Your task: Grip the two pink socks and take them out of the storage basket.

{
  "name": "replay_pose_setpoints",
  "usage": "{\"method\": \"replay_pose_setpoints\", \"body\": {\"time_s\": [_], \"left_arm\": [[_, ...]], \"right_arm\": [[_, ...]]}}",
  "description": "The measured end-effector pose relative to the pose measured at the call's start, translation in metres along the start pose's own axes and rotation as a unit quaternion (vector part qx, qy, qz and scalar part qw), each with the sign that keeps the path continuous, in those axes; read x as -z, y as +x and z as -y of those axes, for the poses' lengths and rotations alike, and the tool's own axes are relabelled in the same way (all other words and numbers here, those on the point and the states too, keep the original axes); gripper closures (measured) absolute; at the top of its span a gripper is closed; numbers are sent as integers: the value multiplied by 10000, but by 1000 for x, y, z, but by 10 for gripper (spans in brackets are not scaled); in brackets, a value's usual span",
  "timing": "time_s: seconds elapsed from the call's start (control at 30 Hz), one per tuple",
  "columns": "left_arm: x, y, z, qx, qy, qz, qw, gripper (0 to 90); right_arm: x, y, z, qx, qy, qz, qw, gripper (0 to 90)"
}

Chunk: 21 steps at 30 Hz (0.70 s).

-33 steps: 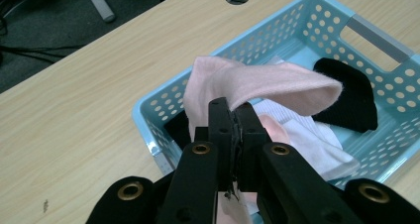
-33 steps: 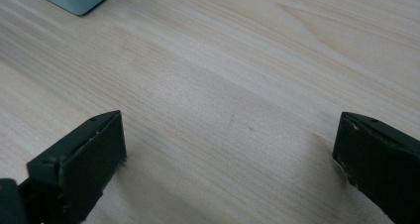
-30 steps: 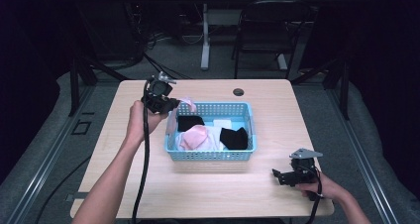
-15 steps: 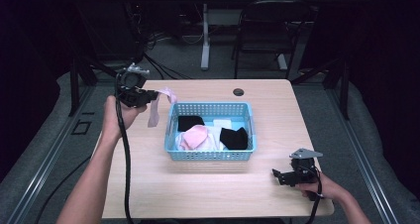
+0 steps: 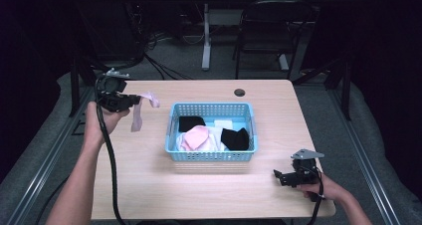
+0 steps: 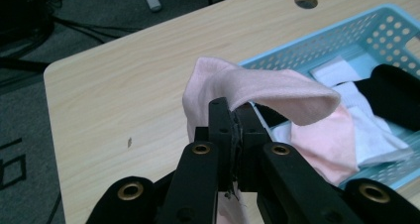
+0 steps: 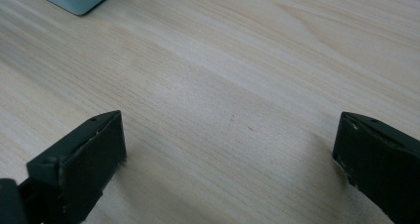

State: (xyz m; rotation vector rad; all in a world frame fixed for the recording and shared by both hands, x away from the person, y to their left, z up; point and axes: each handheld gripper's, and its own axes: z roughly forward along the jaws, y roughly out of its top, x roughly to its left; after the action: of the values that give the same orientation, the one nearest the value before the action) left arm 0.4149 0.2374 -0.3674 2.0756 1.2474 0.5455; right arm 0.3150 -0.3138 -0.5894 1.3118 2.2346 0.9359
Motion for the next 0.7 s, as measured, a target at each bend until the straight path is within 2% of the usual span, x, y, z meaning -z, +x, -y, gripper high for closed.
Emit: {"method": "replay_pose_setpoints", "body": {"time_s": [0.37, 0.47, 0.63, 0.7], "left_arm": [[-13, 15, 26, 216, 270, -44, 9994, 883], [-22, 18, 37, 343, 417, 3, 9985, 882], [-34, 20, 47, 406, 548, 52, 9977, 882], [-44, 19, 54, 458, 640, 96, 9969, 881]], "right_arm": [[0, 0, 0, 0, -5, -8, 10000, 0], [0, 0, 0, 1, -4, 0, 10000, 0], [0, 0, 0, 4, 1, -7, 10000, 0], [0, 0, 0, 0, -3, -2, 10000, 0]]}}
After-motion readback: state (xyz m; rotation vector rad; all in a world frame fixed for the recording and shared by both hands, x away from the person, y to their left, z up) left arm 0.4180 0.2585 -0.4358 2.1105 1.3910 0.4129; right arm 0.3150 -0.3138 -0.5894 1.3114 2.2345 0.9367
